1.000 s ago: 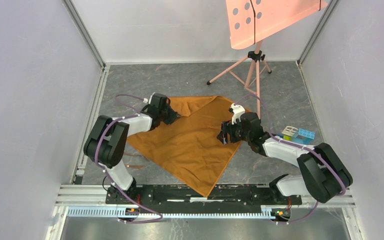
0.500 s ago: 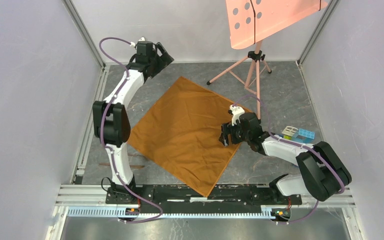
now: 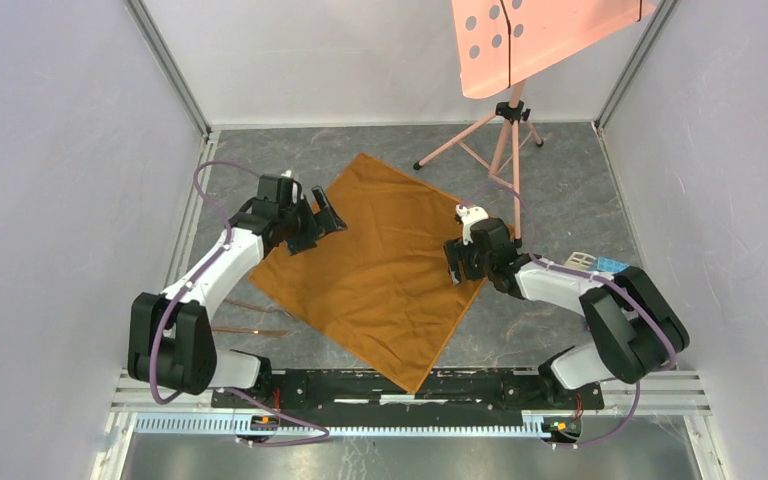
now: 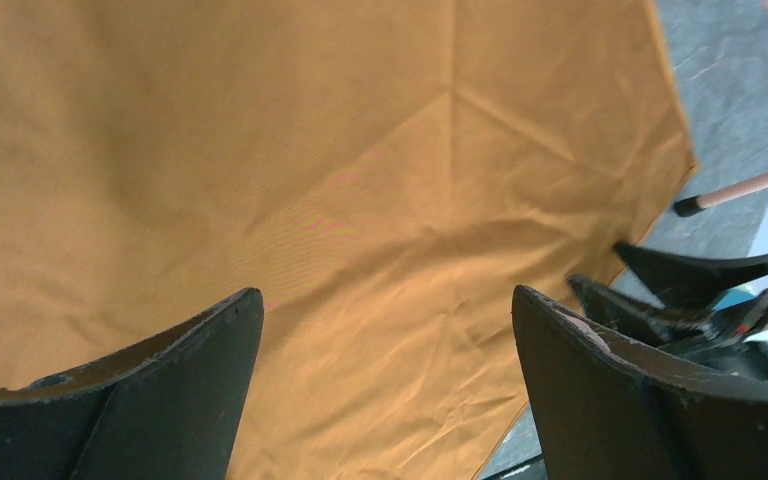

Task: Fold the napkin into a case and place the utensils inside
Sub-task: Smooth out the napkin at the center of the board.

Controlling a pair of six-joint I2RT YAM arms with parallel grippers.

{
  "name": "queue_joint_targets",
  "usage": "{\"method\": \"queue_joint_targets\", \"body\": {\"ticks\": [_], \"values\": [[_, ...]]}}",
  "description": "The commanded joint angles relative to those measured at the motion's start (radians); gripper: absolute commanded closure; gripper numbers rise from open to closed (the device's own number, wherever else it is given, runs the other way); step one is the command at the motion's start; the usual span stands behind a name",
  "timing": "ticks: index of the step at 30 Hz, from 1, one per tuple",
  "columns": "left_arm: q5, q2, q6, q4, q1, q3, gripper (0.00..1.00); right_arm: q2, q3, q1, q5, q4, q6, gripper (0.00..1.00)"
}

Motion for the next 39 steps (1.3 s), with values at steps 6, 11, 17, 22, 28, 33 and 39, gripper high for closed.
{"method": "queue_joint_targets", "body": {"ticks": [6, 11, 17, 22, 28, 33, 39], "values": [[-0.029, -0.069, -0.015, 0.081, 0.010, -0.085, 0.00, 0.168, 0.135, 0.000, 0.148, 0.022, -0.030, 0.21], [-0.039, -0.108, -0.002, 0.005, 0.029, -0.059, 0.00, 0.248, 0.236, 0.000, 0.158, 0.004, -0.051, 0.21], [-0.044, -0.090, -0.061, -0.011, 0.029, -0.037, 0.00, 0.249, 0.367, 0.039, 0.244, -0.146, -0.062, 0.19], [0.001, 0.031, -0.160, 0.119, 0.029, -0.013, 0.00, 0.161, 0.412, 0.091, 0.277, -0.239, -0.072, 0.13], [-0.005, 0.191, -0.128, 0.141, 0.030, 0.073, 0.00, 0.156, 0.348, 0.060, 0.257, -0.162, -0.092, 0.13], [-0.051, 0.258, -0.053, 0.138, 0.031, 0.094, 0.00, 0.212, 0.321, 0.019, 0.230, -0.078, -0.094, 0.25], [-0.138, 0.377, 0.029, 0.062, 0.034, 0.157, 0.00, 0.253, 0.291, 0.016, 0.270, -0.017, -0.073, 0.30]]}}
